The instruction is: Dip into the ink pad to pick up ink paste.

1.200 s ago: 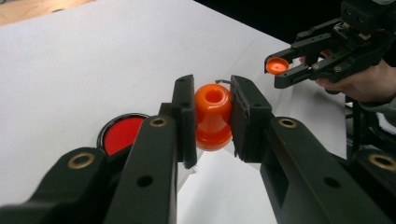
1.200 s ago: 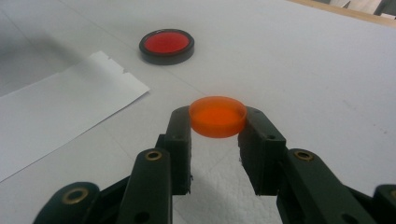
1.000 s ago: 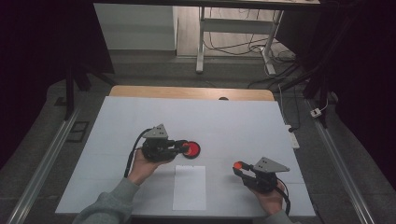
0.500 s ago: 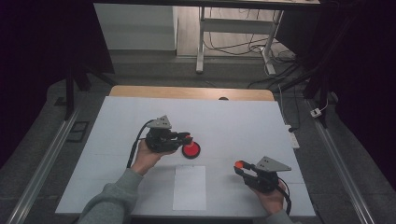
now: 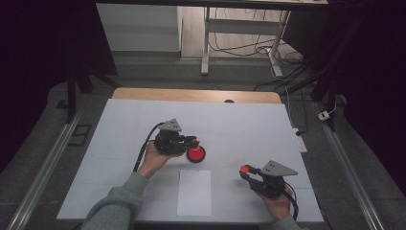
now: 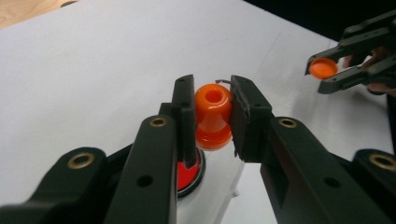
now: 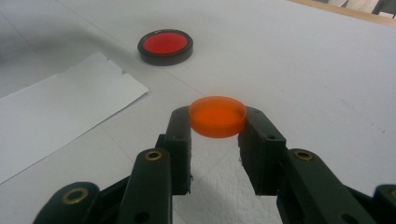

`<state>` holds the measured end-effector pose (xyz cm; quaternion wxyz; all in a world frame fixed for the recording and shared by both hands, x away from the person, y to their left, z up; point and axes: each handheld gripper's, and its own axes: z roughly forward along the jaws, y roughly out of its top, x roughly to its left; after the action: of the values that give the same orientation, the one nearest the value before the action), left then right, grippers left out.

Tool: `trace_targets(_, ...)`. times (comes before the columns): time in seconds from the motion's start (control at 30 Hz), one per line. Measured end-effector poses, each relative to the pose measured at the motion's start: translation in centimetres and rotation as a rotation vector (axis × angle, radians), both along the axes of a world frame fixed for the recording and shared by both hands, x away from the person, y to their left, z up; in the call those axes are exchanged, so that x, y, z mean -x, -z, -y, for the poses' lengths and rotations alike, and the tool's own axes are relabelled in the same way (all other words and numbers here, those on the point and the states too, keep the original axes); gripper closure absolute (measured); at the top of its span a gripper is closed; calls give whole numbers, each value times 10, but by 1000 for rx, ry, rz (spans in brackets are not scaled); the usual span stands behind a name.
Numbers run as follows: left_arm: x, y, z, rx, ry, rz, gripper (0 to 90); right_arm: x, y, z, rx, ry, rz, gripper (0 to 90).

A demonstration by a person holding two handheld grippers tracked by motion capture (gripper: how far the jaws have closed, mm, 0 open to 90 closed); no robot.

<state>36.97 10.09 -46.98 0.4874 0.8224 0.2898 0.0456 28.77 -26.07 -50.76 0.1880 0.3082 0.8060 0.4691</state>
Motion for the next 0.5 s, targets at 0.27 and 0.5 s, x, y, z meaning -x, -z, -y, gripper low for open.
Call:
trace_targets(0.27, -8, 9, 1, -20, -18, -14, 724, 0, 0, 0, 5, 0, 3, 647)
trace_targets(0.5, -14, 18, 5, -36, -21, -25, 724, 1, 1, 1, 5, 7, 7, 647)
